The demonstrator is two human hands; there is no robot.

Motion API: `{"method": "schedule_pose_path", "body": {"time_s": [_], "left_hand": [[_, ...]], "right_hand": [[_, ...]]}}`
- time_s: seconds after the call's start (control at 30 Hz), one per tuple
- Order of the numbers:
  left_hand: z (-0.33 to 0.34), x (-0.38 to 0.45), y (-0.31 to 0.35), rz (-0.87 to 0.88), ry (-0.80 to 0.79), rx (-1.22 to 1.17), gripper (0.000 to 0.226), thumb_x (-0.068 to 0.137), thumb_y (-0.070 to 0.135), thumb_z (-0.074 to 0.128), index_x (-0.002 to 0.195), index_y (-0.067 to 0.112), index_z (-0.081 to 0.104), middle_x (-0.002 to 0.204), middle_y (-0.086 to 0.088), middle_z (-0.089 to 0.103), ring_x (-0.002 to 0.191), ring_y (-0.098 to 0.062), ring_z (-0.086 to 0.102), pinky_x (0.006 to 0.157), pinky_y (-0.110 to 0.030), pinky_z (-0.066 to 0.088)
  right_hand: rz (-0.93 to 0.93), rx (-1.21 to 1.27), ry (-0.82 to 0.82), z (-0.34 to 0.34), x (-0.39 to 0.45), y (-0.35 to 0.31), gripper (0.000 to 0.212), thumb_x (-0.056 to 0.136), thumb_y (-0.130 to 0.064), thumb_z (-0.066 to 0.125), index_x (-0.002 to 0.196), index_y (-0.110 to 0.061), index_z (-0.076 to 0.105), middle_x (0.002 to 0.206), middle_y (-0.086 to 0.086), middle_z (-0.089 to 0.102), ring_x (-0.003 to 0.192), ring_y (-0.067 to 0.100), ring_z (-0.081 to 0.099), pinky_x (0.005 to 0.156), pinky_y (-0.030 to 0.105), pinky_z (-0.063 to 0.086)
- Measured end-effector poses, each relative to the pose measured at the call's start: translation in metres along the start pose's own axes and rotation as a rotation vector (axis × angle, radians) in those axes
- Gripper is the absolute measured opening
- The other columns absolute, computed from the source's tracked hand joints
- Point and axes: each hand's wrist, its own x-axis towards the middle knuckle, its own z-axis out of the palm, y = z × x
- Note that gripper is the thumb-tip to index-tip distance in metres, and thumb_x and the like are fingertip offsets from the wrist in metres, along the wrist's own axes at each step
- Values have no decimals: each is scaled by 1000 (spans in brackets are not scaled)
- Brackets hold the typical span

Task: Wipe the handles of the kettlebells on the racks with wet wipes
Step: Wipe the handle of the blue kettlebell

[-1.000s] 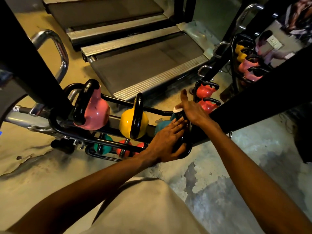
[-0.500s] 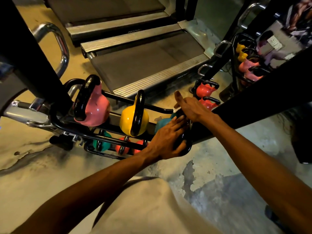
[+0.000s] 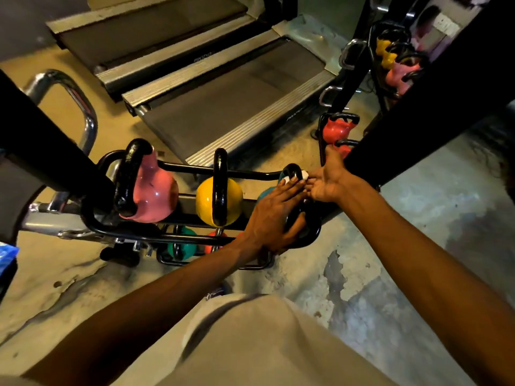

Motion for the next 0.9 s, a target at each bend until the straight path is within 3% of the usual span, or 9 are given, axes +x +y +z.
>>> {"method": "schedule_pose_path", "body": {"time_s": [0.07,0.17,0.27,0.33,0.47,0.63,0.73,0.9], "left_hand": [[-3,3,-3,17,-25,15,51,97,29,56,141,6,62,156,-13,52,152,-25,39,130,-41,24],[-8,5,-3,38,-51,40,49,96,26,61,141,7,63,155,-12,53,152,-26,40,129,-44,25],[-8,7,-3,36,-59,53,51,95,25,62,142,5,62,155,-12,53,152,-26,40,129,-45,25],[-6,7,-3,39,-52,52,52,93,25,61,140,4,63,154,-14,54,151,-26,41,129,-45,26],[-3,6,-2,22,-49,72,55,92,25,62,143,6,61,156,-12,52,152,-23,40,129,-42,26],[-3,5,3,-38,-64,67,52,94,25,63,143,6,62,155,-12,52,152,-23,39,127,-48,28],[-8,7,6,-21,-75,88,50,95,23,64,143,7,62,155,-11,53,152,-22,40,128,-48,24],[-13,6,8,-26,-127,136,54,97,28,59,148,11,56,159,-8,47,155,-18,33,131,-47,16]], "right_hand": [[7,5,-25,-2,4,6,109,92,-84,24,147,8,48,114,23,64,93,32,63,70,43,48],[3,68,-70,-3,4,12,98,96,-77,26,138,7,54,108,21,65,92,28,64,69,38,48],[16,134,-103,-4,5,21,87,98,-76,22,108,0,64,74,13,68,68,21,65,57,28,50],[9,141,-136,-7,7,32,84,99,-76,20,95,-5,66,65,8,68,62,20,65,60,29,50],[1,122,-181,-19,9,53,85,99,-77,23,102,-7,69,86,14,74,92,28,67,83,40,51],[-102,210,-161,-16,9,54,83,98,-78,28,101,-7,71,86,13,76,93,27,69,82,40,53],[-134,133,-150,-23,11,63,87,96,-81,29,110,-7,72,106,16,75,103,29,69,90,42,53],[-156,121,-158,-29,7,72,89,94,-83,33,118,-6,71,113,17,70,103,30,68,88,42,53]]}}
